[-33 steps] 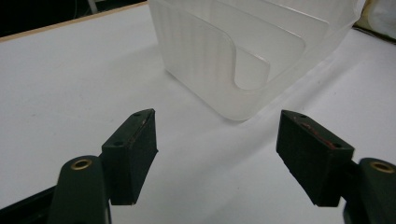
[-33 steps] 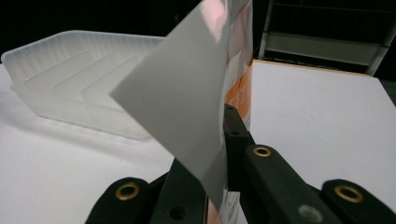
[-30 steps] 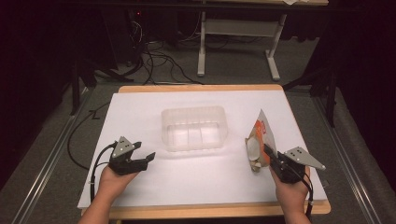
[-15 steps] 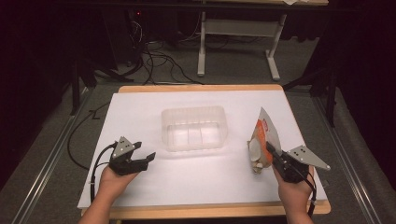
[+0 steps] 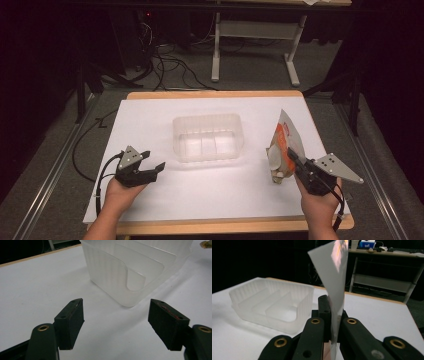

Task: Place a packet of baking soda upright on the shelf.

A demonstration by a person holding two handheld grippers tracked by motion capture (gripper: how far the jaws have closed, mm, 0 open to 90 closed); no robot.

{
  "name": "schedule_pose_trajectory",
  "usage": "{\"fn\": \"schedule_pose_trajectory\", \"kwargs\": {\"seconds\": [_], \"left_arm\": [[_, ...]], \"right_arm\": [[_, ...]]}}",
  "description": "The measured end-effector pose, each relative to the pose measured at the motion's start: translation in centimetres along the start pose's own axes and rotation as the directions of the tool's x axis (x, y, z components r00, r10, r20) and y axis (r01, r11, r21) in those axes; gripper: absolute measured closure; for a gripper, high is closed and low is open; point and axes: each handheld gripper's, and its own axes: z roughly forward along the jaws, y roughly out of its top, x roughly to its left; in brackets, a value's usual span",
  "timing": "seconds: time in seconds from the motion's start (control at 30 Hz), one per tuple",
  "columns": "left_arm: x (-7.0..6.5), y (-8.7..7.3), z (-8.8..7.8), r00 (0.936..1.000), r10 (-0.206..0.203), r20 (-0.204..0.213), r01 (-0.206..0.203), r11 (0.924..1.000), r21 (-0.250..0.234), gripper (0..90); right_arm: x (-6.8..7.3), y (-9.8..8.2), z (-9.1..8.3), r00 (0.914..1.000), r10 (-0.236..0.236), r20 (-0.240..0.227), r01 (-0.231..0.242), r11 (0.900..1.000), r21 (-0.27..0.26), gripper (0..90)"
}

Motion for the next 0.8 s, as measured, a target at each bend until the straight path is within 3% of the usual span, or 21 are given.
{"fn": "schedule_pose_trajectory", "kwargs": {"seconds": [0.13, 0.33, 0.4, 0.53, 0.67, 0.8], "left_arm": [[0.0, 0.0, -0.1, 1.0000, -0.001, -0.001, 0.001, 0.9999, -0.010, 29.1], [0.0, 0.0, -0.2, 1.0000, 0.000, 0.001, 0.000, 0.9999, -0.015, 29.1], [0.0, 0.0, -0.2, 1.0000, 0.001, 0.001, -0.001, 0.9999, -0.016, 29.2], [0.0, 0.0, -0.3, 1.0000, 0.002, 0.002, -0.002, 0.9998, -0.017, 29.1], [0.0, 0.1, -0.3, 1.0000, 0.003, 0.003, -0.003, 0.9998, -0.018, 29.1], [0.0, 0.1, -0.3, 1.0000, 0.001, 0.003, -0.001, 0.9998, -0.020, 29.1]], "right_arm": [[0.3, 1.7, -0.4, 0.9998, -0.002, -0.019, 0.001, 0.999, -0.036, 90.0], [1.5, 6.3, -0.4, 0.9978, -0.014, -0.064, 0.008, 0.995, -0.098, 90.0], [1.8, 6.8, -0.3, 0.9974, -0.020, -0.069, 0.012, 0.994, -0.104, 90.0], [3.3, 8.3, 1.1, 0.9940, -0.047, -0.099, 0.036, 0.993, -0.110, 90.0], [4.3, 8.7, 2.4, 0.9915, -0.046, -0.122, 0.033, 0.994, -0.105, 90.0], [6.3, 9.0, 4.7, 0.9857, -0.049, -0.161, 0.034, 0.995, -0.096, 90.0]]}}
